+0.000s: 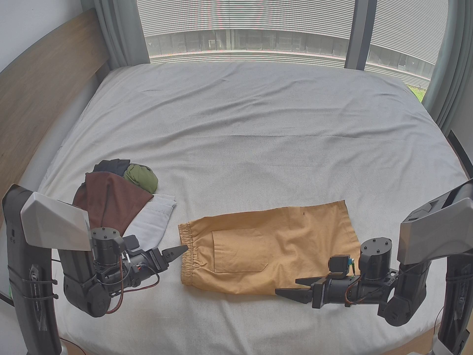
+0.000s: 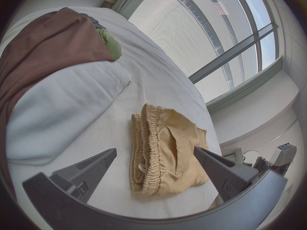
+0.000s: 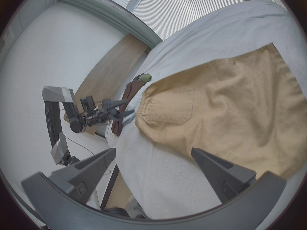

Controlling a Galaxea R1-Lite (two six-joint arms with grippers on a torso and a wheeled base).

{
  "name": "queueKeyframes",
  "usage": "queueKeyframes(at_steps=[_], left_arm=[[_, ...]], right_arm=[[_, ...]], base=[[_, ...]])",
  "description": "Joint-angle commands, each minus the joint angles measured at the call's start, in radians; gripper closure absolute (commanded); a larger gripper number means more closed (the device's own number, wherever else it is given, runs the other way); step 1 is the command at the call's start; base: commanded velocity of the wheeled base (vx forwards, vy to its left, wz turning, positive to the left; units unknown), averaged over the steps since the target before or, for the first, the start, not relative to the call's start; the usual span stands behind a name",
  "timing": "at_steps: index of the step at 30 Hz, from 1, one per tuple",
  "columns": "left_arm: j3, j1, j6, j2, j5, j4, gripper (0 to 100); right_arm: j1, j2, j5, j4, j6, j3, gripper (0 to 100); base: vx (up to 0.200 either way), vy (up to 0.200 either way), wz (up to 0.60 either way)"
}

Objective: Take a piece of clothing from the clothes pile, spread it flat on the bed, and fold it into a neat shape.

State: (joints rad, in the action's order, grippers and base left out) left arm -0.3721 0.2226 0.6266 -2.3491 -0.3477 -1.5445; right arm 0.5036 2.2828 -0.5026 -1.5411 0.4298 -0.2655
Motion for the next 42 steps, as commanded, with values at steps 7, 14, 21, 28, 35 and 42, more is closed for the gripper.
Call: queueKeyframes(at_steps=[7,14,21,28,35,42], left_arm=[[-0.062,0.043,0.004,-0.137,0.036,0.0,0],[-0.06,0.063,0.018,-0.136,0.041,0.003,0],[-0.059,0.12,0.031,-0.134,0.041,0.003,0],[-0.057,0.13,0.042,-0.131,0.041,0.009,0],[-0.039,0.158,0.053,-0.102,0.042,0.052,0],[-0.077,0.15,0.053,-0.061,0.072,0.185,0]], right_arm=[[-0.004,-0.009,0.001,-0.001,0.01,-0.049,0],[-0.004,-0.009,0.001,-0.001,0.01,-0.047,0],[-0.002,-0.008,0.001,-0.001,0.01,-0.047,0],[-0.002,-0.005,0.002,-0.001,0.009,-0.05,0],[0.004,-0.005,0.004,-0.001,0.01,-0.054,0],[0.007,-0.005,0.002,-0.001,0.01,-0.052,0]], base=[[0.0,0.0,0.0],[0.0,0.0,0.0],[0.0,0.0,0.0],[0.0,0.0,0.0],[0.0,0.0,0.0],[0.0,0.0,0.0]])
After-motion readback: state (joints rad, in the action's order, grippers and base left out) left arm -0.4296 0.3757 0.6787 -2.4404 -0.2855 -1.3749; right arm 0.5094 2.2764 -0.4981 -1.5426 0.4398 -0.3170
